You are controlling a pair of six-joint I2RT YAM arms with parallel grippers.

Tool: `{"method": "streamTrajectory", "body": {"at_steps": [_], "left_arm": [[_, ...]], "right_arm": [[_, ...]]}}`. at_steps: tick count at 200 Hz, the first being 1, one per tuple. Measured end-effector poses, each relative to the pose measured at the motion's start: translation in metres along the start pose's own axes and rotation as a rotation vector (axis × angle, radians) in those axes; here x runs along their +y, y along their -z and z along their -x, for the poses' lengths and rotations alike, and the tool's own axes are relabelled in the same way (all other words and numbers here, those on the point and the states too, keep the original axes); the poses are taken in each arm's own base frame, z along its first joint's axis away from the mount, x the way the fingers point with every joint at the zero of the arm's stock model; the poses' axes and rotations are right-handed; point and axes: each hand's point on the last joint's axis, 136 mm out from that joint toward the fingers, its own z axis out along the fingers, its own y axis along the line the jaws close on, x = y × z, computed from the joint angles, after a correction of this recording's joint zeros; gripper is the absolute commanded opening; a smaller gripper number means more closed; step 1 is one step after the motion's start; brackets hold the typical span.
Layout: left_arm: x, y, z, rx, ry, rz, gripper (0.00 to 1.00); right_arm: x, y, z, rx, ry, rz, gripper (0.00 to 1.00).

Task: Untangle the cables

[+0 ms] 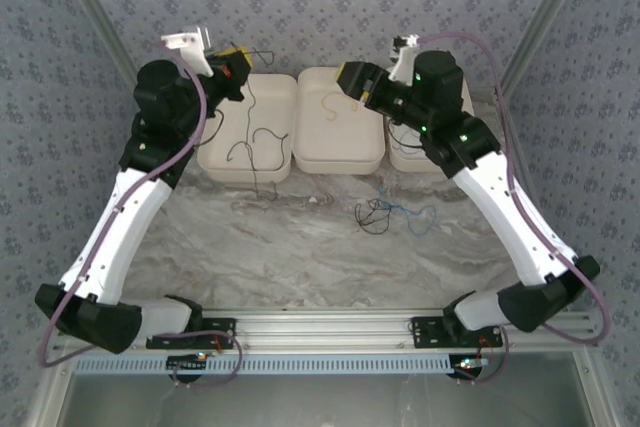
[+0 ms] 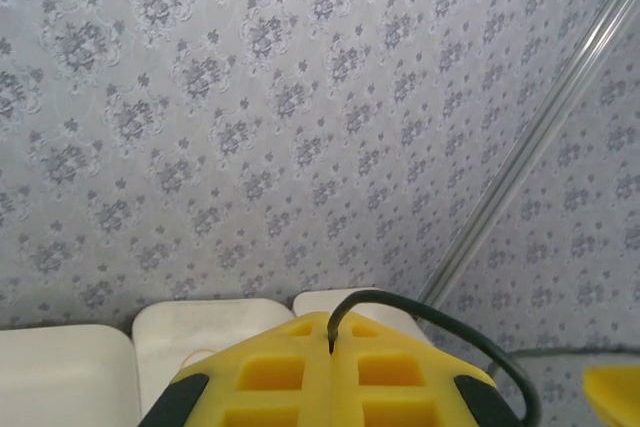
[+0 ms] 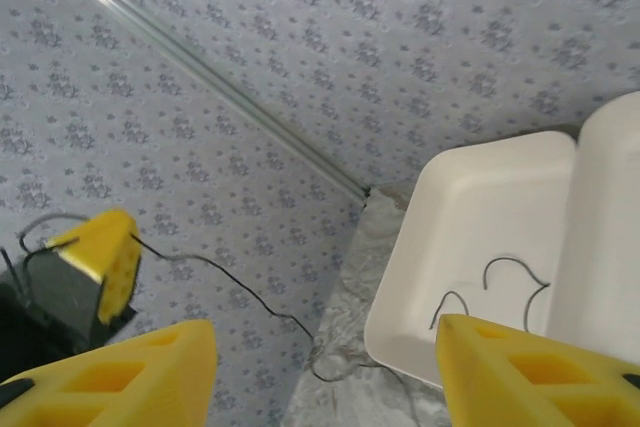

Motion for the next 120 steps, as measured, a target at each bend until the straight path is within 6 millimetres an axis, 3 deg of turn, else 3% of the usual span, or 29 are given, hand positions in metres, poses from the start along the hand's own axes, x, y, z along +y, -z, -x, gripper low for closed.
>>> {"method": "streamTrajectory", "body": {"at_steps": [32, 85, 104, 120], "left_arm": [[-0.014, -0.010, 0.037, -0.060, 0.015, -0.051, 0.00], [-0.022, -0.015, 0.126, -0.237, 0.006, -0.073, 0.00], [-0.021, -0.018, 0.141, -0.269, -0.001, -0.073, 0.00], [-0.011, -0.025, 0.140, -0.265, -0.002, -0.055, 0.00]], "right_arm": [[-0.021, 0.026, -0.014, -0.011, 0.000, -0.044, 0.62], [-0.062, 0.031, -0.058, 0.061, -0.024, -0.120, 0.61], [-0.074, 0.035, -0.071, 0.082, -0.033, -0.139, 0.61], [-0.078, 0.039, -0.077, 0.085, -0.035, -0.143, 0.61]]}}
